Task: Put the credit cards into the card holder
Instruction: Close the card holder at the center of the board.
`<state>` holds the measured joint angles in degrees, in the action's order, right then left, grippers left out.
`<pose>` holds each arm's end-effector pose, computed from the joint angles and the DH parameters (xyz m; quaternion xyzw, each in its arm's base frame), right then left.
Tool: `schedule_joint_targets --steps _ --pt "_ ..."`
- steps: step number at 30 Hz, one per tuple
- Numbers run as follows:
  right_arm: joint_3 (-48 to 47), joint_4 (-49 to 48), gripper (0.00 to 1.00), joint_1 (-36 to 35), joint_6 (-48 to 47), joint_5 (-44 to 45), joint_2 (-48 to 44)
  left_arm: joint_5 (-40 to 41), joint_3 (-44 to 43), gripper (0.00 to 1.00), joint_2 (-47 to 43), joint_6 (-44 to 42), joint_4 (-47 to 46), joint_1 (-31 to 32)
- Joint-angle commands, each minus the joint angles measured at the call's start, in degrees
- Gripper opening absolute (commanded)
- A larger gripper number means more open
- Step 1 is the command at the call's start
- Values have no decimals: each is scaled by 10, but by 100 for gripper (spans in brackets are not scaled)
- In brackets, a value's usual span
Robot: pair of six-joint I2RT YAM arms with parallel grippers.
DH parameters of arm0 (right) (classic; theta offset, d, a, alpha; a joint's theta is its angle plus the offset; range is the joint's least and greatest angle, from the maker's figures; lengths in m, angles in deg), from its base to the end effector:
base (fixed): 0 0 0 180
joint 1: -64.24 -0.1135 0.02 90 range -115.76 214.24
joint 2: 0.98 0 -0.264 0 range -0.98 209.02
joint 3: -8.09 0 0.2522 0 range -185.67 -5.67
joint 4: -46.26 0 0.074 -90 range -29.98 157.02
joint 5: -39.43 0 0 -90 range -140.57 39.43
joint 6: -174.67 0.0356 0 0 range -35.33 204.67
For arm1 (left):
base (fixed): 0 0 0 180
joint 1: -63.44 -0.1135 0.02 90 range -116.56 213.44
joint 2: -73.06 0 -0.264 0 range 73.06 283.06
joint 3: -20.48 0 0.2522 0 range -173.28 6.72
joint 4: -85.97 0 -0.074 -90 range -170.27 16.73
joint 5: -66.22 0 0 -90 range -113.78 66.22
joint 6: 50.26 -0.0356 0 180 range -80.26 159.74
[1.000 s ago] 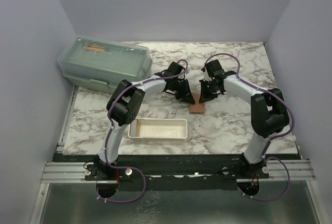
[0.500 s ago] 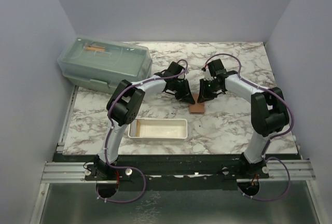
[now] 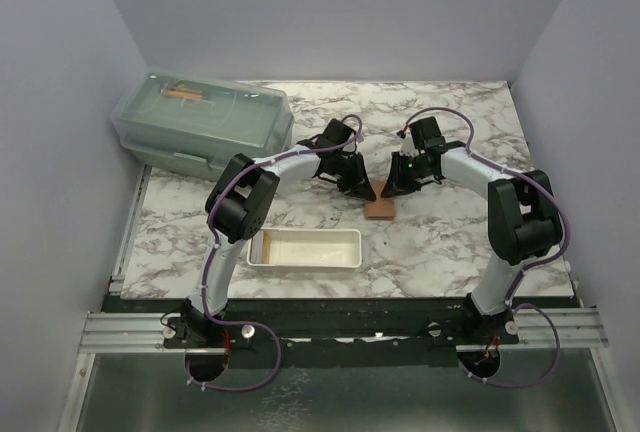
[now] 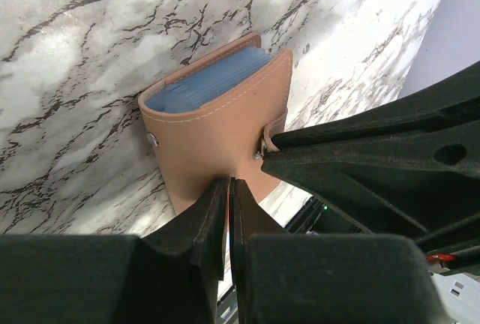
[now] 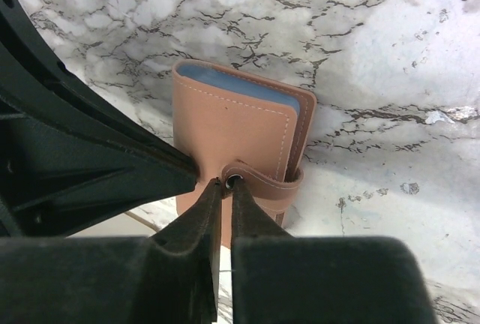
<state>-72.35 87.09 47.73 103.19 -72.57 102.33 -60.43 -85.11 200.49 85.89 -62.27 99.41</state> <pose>0.3419 0.1153 0.1765 -0.0266 0.9565 0.2444 0.1570 0.3723 -0.2964 0.1468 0.0178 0.9070 -0.4200 0.0274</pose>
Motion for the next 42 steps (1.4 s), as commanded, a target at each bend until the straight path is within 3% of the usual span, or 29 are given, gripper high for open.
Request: schedule_joint_targets --steps 1,14,42 --pt "25 -28 1 -12 19 -22 17 9 2 12 21 -10 6 9" --pt "21 -1 0 -8 -15 -4 1 9 3 12 21 -12 6 9" --pt "32 -14 0 44 -53 -115 26 3 2 12 23 -12 6 9"
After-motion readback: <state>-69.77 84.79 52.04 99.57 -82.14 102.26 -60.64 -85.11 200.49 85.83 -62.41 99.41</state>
